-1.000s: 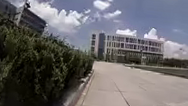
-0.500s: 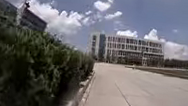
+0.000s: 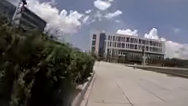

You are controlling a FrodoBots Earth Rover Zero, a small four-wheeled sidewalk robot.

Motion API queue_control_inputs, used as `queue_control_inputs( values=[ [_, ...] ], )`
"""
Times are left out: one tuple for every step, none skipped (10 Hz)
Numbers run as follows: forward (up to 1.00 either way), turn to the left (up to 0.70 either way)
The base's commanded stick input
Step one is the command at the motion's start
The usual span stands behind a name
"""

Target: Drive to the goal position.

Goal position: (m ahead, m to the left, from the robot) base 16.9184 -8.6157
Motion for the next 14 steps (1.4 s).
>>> queue_control_inputs(
  values=[
    [0.70,0.00],
    [0.70,0.00],
    [0.70,0.00],
    [0.70,0.00],
    [0.70,0.00],
    [0.70,0.00],
    [0.70,0.00],
    [0.70,0.00],
    [0.70,-0.08],
    [0.70,-0.35],
    [0.70,-0.35],
    [0.70,-0.35],
    [0.70,-0.35],
    [0.70,-0.35]
  ],
)
